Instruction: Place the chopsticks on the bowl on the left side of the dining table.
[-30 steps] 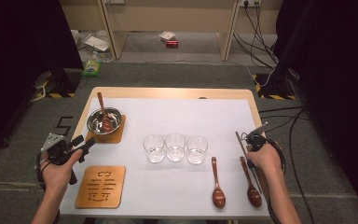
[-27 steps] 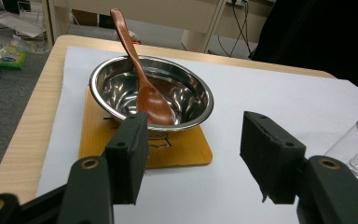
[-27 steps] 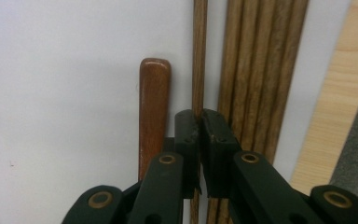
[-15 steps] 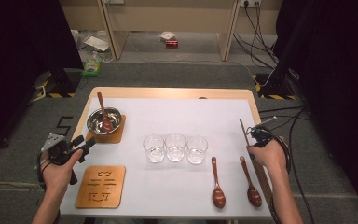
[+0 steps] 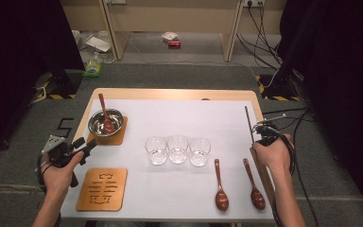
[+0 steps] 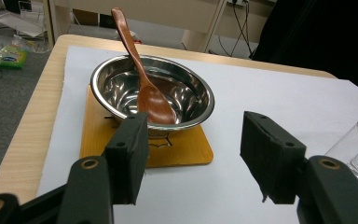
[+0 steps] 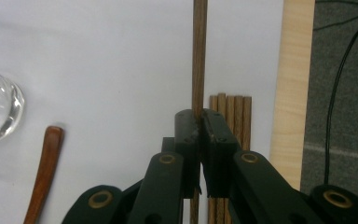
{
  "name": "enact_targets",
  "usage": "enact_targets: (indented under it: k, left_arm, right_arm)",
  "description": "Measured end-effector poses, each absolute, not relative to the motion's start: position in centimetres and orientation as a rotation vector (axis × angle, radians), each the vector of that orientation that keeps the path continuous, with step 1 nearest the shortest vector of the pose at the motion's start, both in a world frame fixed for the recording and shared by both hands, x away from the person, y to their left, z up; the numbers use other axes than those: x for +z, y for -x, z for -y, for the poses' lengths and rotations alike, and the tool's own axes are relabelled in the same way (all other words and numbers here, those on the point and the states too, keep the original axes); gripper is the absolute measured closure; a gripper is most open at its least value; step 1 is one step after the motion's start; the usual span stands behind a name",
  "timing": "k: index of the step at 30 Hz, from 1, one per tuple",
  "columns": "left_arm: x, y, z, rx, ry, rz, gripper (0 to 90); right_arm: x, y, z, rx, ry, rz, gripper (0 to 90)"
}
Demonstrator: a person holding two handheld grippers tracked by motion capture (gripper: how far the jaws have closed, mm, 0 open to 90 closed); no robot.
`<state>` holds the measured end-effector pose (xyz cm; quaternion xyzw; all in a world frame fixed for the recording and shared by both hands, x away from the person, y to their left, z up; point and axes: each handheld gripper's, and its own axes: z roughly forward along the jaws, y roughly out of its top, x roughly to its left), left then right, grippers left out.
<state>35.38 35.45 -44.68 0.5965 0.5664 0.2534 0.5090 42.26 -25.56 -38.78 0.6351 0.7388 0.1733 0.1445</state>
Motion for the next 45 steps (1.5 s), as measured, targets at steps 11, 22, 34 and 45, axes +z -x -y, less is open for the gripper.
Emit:
enact_targets:
  k: [11, 22, 34, 45]
  left_arm:
    - [-44.7, -35.3, -35.5, 0.609, -1.432, -1.368, 41.3]
    - [-44.6, -35.3, -35.5, 0.612, -1.43, -1.369, 41.4]
    - [-44.6, -35.3, -35.6, 0.616, -1.428, -1.369, 41.5]
    - [-44.6, -35.3, -35.7, 0.617, -1.425, -1.371, 41.5]
  right_arm:
    - [-37.8, -42.3, 25.1, 0.647, -1.752, -2.064, 86.0]
    - [-37.3, -42.5, 24.4, 0.764, -1.678, -1.988, 86.0]
    - [-36.9, -42.8, 23.5, 0.846, -1.615, -1.901, 86.0]
    - [-36.9, -43.2, 22.9, 0.941, -1.551, -1.827, 86.0]
